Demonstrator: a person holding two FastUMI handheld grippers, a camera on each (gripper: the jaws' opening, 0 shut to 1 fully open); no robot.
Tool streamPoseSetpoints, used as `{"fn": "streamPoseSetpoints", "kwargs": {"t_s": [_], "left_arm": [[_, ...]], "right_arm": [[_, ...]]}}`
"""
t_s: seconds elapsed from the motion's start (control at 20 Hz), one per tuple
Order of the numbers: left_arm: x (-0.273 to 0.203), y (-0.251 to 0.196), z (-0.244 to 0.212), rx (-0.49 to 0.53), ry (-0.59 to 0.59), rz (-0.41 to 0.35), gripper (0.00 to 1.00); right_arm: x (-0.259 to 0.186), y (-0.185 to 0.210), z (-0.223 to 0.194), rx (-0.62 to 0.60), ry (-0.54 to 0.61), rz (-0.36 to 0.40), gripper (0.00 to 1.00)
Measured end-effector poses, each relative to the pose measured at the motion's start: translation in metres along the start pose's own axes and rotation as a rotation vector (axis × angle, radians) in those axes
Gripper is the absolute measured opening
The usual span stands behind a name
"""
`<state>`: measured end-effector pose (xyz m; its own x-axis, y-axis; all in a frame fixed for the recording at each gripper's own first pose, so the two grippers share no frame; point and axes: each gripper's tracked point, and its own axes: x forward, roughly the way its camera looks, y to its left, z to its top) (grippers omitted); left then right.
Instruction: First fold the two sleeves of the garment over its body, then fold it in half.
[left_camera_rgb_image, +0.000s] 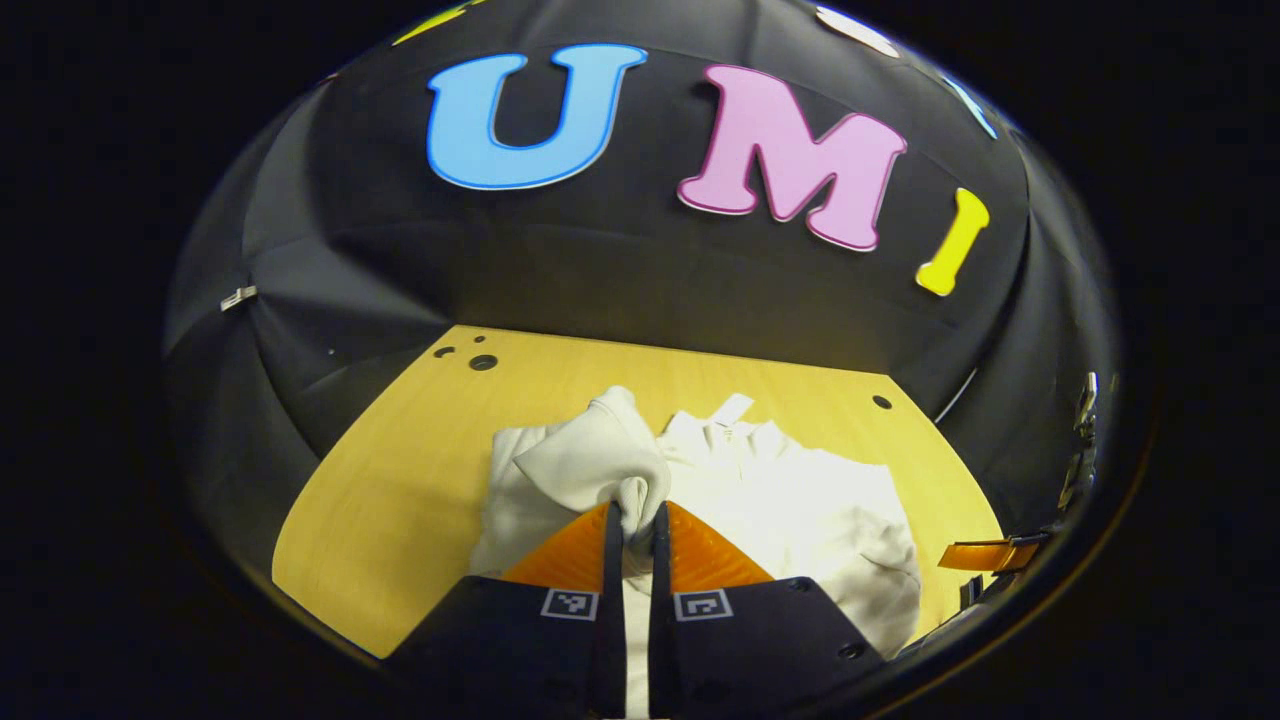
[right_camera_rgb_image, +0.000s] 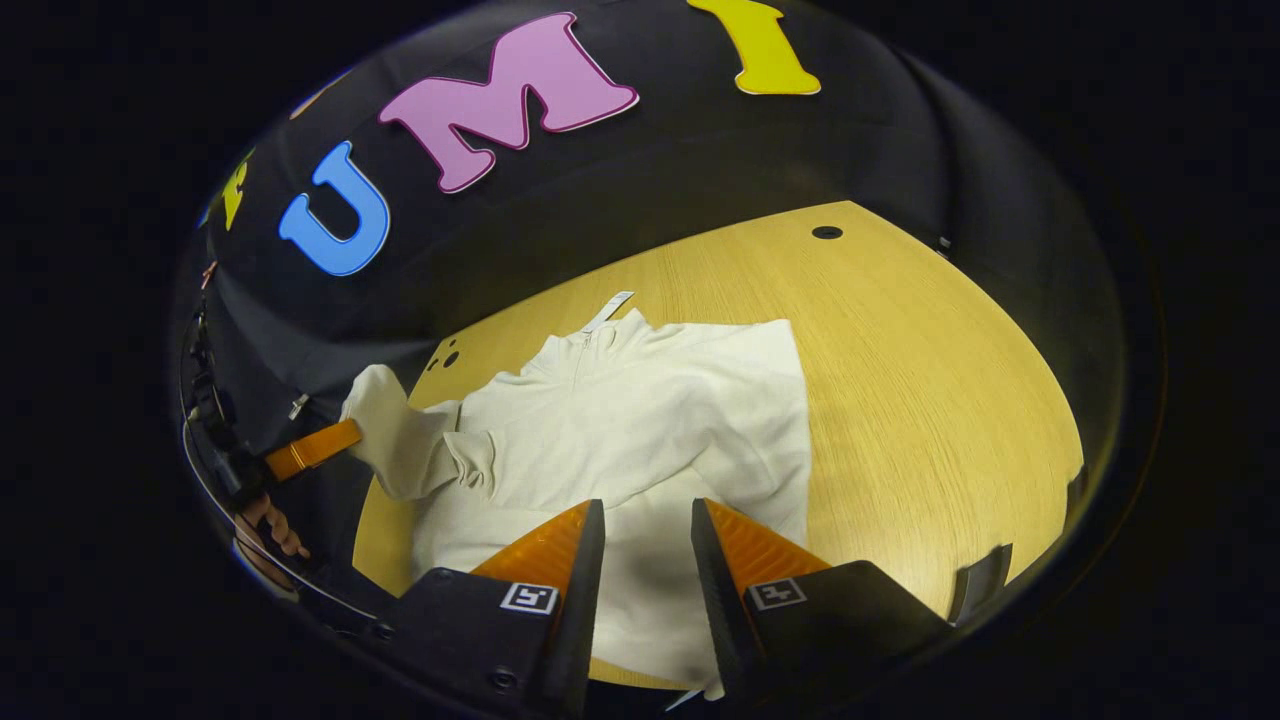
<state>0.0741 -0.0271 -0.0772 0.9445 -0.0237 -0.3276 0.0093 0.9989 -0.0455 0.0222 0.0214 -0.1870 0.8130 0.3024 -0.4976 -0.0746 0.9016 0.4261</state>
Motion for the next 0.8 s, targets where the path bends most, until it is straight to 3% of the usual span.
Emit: {"fn": "streamPoseSetpoints", "kwargs": {"t_s": [0.25,0.35,0.8], "left_arm": [[0.024,-0.054,-0.015,0.055,0.034,-0.078,0.17],[0.033,-0.077,-0.023,0.073,0.050,-0.110,0.13],[0.069,-0.127,-0.054,0.127,0.121,-0.144,0.17]], "right_arm": [[-0.007,-0.018,-0.001,0.024,-0.001,-0.020,0.54],[-0.010,-0.026,0.000,0.034,-0.005,-0.030,0.54],[-0.014,-0.053,-0.006,0.072,0.014,-0.045,0.54]]}}
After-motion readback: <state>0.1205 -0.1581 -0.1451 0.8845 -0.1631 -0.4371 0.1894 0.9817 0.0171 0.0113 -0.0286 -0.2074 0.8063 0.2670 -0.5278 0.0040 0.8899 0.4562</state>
